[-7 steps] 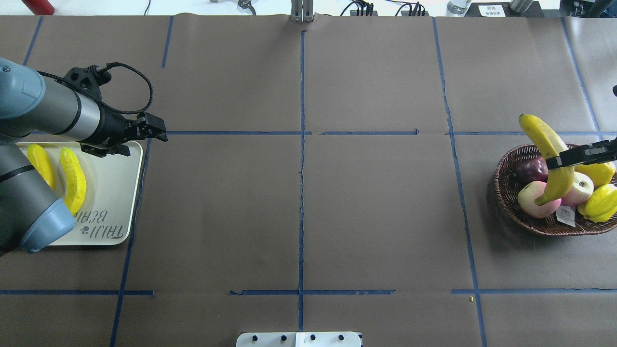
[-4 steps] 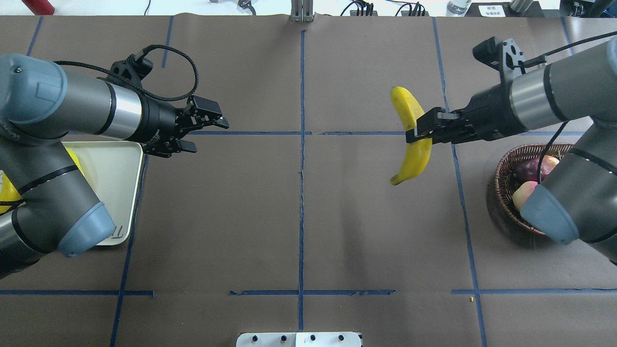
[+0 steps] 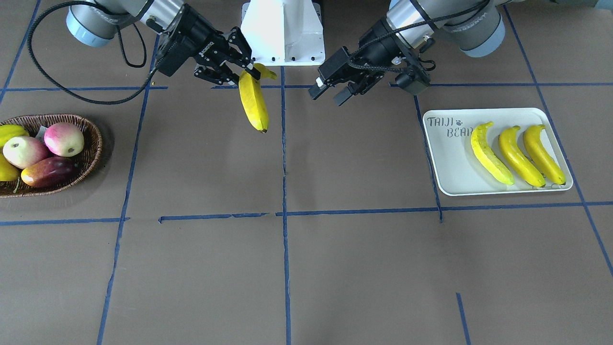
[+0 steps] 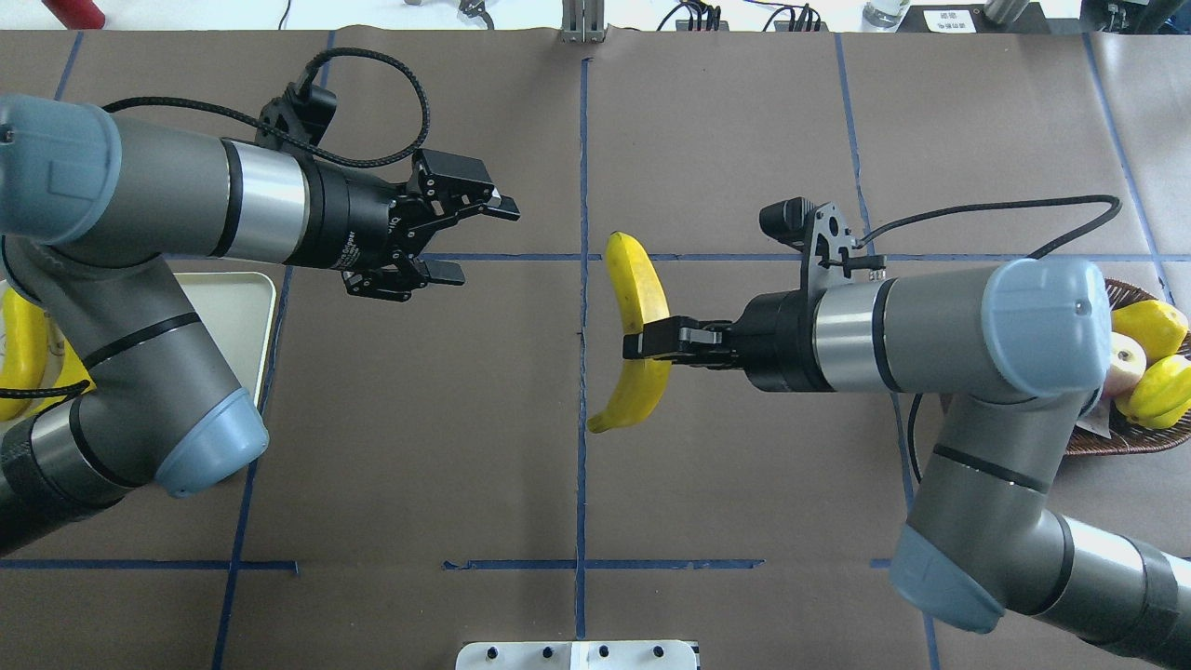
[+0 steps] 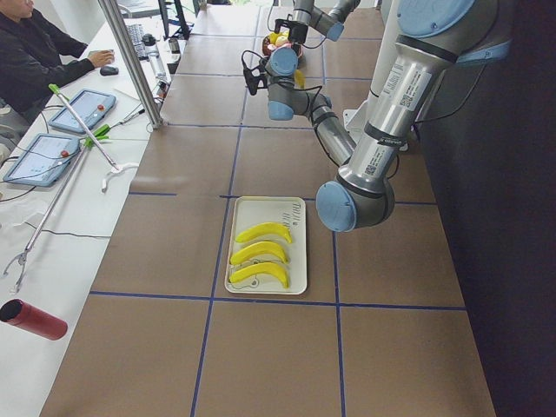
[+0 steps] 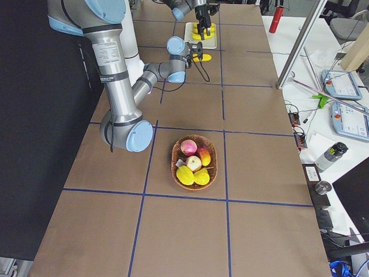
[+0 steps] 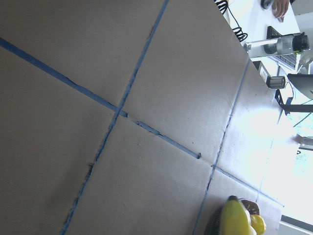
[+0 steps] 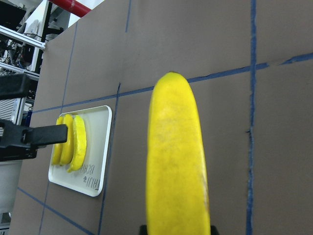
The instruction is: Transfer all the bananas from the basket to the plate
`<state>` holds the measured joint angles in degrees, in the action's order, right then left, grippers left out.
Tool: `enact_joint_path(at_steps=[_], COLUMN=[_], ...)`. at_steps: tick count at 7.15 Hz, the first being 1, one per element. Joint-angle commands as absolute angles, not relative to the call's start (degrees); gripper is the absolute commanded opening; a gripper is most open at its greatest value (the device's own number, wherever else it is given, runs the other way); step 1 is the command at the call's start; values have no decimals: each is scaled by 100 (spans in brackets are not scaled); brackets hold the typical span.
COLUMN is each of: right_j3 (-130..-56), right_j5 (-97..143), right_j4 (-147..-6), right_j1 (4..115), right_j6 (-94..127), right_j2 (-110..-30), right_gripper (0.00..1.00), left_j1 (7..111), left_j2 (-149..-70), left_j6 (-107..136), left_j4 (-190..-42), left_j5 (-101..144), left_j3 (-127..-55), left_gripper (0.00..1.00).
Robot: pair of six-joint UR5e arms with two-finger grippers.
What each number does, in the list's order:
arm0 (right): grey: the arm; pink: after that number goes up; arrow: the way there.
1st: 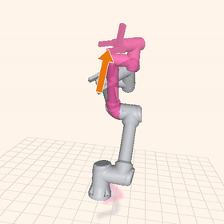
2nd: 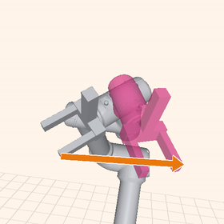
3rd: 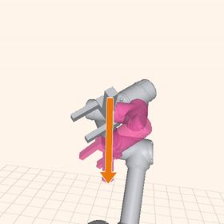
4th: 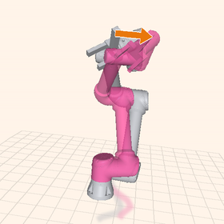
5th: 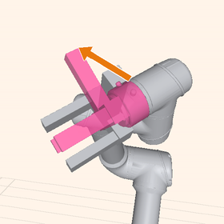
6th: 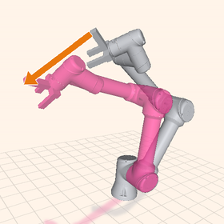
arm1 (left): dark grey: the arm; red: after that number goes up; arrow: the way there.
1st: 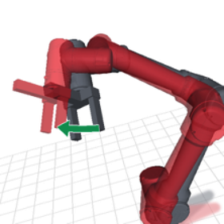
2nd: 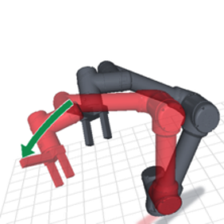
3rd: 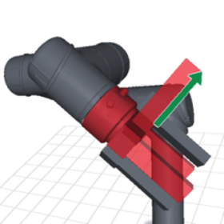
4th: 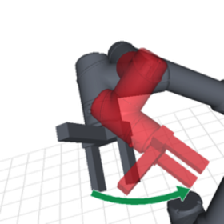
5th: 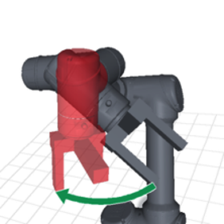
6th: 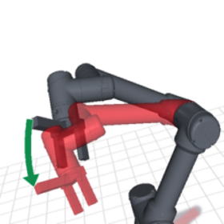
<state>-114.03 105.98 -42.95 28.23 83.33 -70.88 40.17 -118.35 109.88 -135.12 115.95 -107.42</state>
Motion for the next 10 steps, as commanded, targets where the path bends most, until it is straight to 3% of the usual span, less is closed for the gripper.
enact_joint_path(at_steps=[1,7,10], right_j3=[-11417,-11540,-11540], right_j5=[10231,10222,10187], right_j4=[-4245,-4219,-4219], right_j1=[2418,2417,2426], right_j6=[8341,8358,8358], right_j2=[-6891,-6873,-6873], right_gripper=[3,3,3], left_j1=[3781,3463,3375], left_j2=[-12302,-12313,-12322], left_j6=[11021,10969,11004], left_j4=[-13526,-13535,-13553], left_j5=[11575,11566,11566], left_j3=[-10513,-10310,-10388], left_gripper=[92,91,81])
